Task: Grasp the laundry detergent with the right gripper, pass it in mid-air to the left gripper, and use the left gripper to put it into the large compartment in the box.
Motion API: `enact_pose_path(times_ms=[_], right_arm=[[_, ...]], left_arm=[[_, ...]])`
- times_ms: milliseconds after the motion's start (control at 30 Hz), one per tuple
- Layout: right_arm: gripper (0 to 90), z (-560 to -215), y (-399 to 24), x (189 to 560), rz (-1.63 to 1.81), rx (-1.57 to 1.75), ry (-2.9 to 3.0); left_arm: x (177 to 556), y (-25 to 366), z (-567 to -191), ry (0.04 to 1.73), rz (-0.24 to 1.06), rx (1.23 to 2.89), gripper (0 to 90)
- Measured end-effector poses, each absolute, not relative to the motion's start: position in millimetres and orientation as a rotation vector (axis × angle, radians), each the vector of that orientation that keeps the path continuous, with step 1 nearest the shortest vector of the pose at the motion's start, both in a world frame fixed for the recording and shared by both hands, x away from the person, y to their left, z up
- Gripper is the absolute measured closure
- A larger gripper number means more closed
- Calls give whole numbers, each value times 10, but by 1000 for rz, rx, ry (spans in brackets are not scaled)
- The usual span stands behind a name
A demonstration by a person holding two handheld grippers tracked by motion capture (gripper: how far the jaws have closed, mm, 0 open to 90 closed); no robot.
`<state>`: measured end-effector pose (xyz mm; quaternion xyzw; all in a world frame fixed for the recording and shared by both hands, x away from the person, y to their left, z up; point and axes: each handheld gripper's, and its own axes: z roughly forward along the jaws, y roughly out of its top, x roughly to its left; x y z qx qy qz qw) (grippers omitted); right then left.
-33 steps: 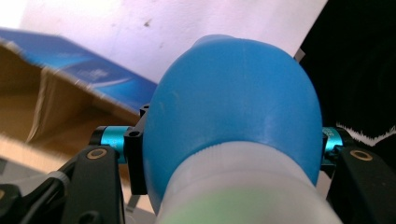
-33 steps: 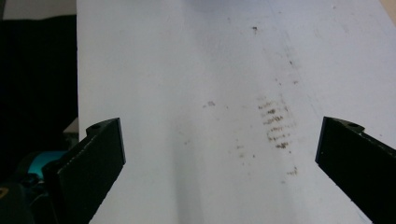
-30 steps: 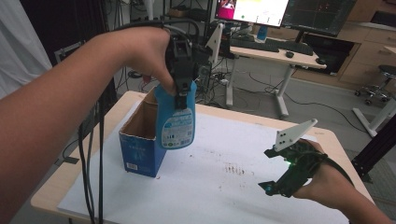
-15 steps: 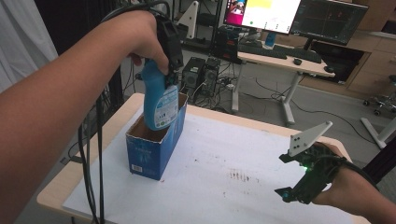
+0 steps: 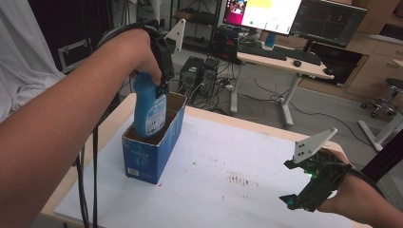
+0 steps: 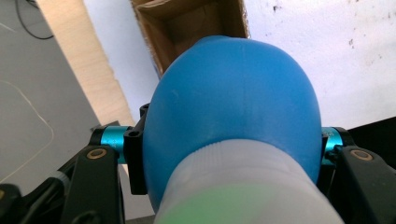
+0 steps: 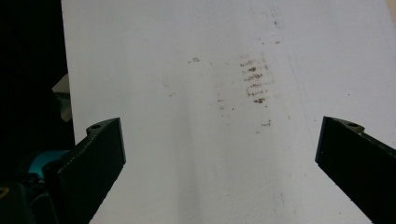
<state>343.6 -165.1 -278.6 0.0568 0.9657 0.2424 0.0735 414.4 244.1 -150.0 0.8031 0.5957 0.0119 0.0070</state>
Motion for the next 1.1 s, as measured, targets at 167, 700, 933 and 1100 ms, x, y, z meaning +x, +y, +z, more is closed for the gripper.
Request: enact_pose_path(times_ms=[167, 700, 933, 1100], right_arm=[[9, -2786, -1649, 3424, 726, 172, 2895], [9, -2793, -1712, 3391, 711, 197, 2885], [9, -2817, -1722, 3390, 703, 211, 2889], [9, -2830, -1728, 3391, 704, 213, 2887]], left_arm=[[4192, 2410, -1747, 1778, 13, 2583, 388], [4286, 2360, -2537, 1392, -23, 2871, 387], [4302, 2359, -2779, 1238, -17, 2948, 387], [4324, 2401, -2872, 1160, -46, 2969, 385]])
